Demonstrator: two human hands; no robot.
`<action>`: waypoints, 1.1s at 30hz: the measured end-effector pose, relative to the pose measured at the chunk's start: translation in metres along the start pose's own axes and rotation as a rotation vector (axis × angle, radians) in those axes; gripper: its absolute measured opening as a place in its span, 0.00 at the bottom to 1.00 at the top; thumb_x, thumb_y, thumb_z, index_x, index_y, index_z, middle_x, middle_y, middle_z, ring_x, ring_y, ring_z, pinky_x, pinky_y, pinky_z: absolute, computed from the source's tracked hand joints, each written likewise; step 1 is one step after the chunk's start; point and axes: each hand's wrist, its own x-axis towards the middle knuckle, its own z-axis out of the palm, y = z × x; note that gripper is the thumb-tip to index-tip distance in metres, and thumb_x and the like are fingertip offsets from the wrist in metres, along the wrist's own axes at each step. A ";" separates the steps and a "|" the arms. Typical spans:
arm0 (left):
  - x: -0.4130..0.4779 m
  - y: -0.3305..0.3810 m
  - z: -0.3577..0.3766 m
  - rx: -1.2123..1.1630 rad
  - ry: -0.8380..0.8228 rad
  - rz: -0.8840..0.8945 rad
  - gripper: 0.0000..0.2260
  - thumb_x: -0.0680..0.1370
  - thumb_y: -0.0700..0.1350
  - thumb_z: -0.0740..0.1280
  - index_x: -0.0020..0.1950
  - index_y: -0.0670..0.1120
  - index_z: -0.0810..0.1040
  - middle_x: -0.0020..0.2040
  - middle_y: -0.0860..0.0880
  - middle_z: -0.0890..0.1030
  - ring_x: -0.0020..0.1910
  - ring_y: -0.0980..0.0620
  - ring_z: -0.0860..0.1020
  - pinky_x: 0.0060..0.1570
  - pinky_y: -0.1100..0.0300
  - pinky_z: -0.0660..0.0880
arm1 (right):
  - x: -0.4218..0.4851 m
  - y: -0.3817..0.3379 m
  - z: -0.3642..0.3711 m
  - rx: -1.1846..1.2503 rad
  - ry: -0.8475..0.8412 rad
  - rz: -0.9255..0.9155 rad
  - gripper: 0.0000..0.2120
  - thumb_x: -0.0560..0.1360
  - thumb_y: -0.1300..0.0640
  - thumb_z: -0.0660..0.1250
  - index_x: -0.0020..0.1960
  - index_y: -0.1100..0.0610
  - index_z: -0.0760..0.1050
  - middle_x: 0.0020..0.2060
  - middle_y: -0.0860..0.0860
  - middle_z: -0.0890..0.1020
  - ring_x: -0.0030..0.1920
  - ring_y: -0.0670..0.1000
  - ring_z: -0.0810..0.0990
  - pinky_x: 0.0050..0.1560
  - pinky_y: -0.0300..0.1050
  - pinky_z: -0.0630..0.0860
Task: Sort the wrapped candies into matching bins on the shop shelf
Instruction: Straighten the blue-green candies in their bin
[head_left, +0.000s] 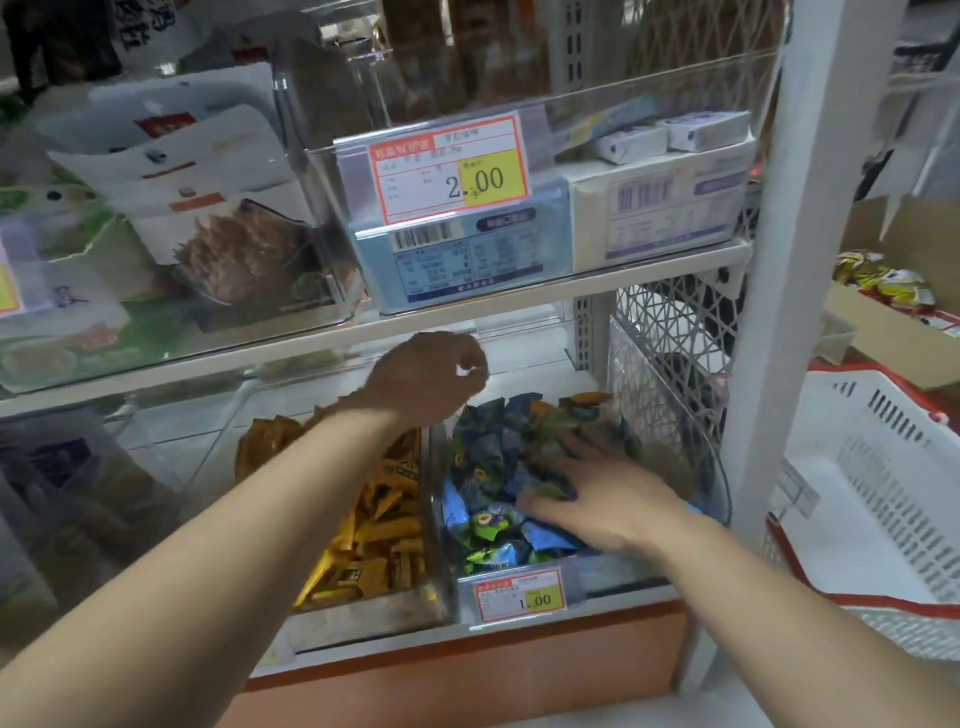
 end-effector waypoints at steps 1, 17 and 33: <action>0.014 0.017 0.009 -0.083 -0.113 0.037 0.06 0.78 0.53 0.66 0.52 0.55 0.81 0.52 0.56 0.81 0.50 0.54 0.78 0.50 0.56 0.75 | 0.001 -0.001 0.001 0.009 -0.006 0.002 0.48 0.61 0.18 0.46 0.78 0.36 0.57 0.81 0.44 0.51 0.81 0.50 0.43 0.78 0.56 0.55; 0.080 0.028 0.074 0.140 -0.319 0.077 0.08 0.71 0.48 0.76 0.48 0.51 0.83 0.48 0.53 0.81 0.48 0.51 0.79 0.44 0.57 0.75 | -0.005 0.006 0.001 0.136 0.113 -0.085 0.35 0.69 0.24 0.57 0.72 0.37 0.68 0.76 0.44 0.65 0.76 0.51 0.61 0.70 0.52 0.68; 0.091 0.077 0.094 -0.137 -0.246 -0.051 0.13 0.81 0.49 0.65 0.62 0.46 0.79 0.62 0.47 0.80 0.61 0.46 0.77 0.60 0.52 0.73 | -0.006 0.020 -0.003 0.207 0.376 0.089 0.15 0.81 0.51 0.62 0.66 0.48 0.75 0.56 0.54 0.82 0.55 0.59 0.80 0.48 0.46 0.77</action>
